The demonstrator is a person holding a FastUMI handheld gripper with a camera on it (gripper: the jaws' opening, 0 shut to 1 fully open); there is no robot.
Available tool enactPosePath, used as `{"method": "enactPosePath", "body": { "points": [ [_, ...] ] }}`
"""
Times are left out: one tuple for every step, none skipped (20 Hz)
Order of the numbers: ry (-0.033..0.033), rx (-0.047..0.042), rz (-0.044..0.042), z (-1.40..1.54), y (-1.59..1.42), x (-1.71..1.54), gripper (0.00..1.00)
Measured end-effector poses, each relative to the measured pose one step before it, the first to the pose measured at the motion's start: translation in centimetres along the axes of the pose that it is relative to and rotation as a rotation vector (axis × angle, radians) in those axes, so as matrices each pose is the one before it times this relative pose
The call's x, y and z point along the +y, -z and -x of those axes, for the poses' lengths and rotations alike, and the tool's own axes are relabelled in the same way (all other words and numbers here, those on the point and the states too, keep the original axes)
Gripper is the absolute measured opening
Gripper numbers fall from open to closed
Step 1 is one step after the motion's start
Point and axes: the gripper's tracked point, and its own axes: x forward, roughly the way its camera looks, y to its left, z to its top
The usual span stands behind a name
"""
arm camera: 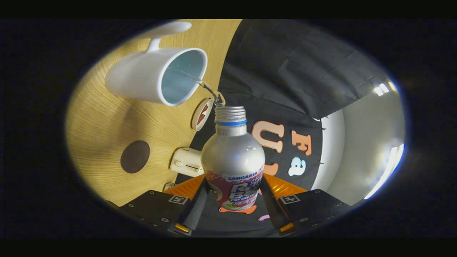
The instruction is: Take the bottle from table, then pour the juice into the cup, finally place the bottle on the coaster
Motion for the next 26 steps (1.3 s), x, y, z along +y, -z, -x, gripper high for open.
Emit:
{"method": "enactPosePath", "body": {
  "points": [
    [0.00228,-0.00184,0.01567,-0.037,0.029,-0.367,0.77],
    [0.00521,-0.00210,0.01501,-0.039,0.034,-0.250,0.77],
    [0.00320,0.00023,0.00830,-0.229,0.118,-0.181,0.77],
    [-0.00220,0.00040,0.00219,-0.268,0.203,-0.026,0.77],
    [0.00199,0.00101,0.00161,-0.256,0.074,-0.020,0.77],
    [0.00072,-0.00012,0.00366,-0.064,0.051,-0.041,0.77],
    [0.00352,-0.00088,0.00543,-0.091,0.027,-0.107,0.77],
    [0.00148,-0.00207,0.00558,-0.103,-0.018,-0.053,0.77],
    [0.00201,-0.00290,0.00426,0.015,-0.105,-0.039,0.77],
    [-0.00127,-0.00335,0.00479,0.051,0.003,0.018,0.77],
    [0.00107,-0.00361,0.00542,-0.002,-0.059,-0.061,0.77],
    [0.00144,-0.00164,0.00454,0.015,-0.007,-0.094,0.77],
    [0.00007,-0.00213,0.00426,-0.013,0.027,0.012,0.77],
    [0.00170,-0.00110,0.00351,0.057,-0.130,-0.084,0.77],
    [-0.00052,-0.00155,0.00307,-0.113,0.052,-0.002,0.77],
    [0.00195,-0.00245,0.00567,0.001,-0.040,-0.064,0.77],
    [0.00083,-0.00234,0.00583,-0.040,0.006,-0.050,0.77],
    [-0.00064,-0.00158,0.00513,0.007,-0.011,0.009,0.77],
    [0.00239,0.00020,0.00385,-0.133,0.058,-0.107,0.77],
    [0.00034,0.00114,0.00115,-0.084,0.010,0.009,0.77],
    [-0.00174,-0.00036,0.00172,-0.014,0.029,0.053,0.77],
    [-0.00123,-0.00248,0.00388,0.102,-0.069,-0.037,0.77],
    [-0.00053,-0.00329,0.00488,0.043,-0.095,-0.015,0.77],
    [-0.00184,-0.00225,0.00527,0.103,-0.060,-0.032,0.77],
    [-0.00157,-0.00267,0.00292,-0.020,-0.073,0.049,0.77],
    [-0.00233,0.00023,0.00032,0.071,-0.085,0.061,0.77]
  ]
}}
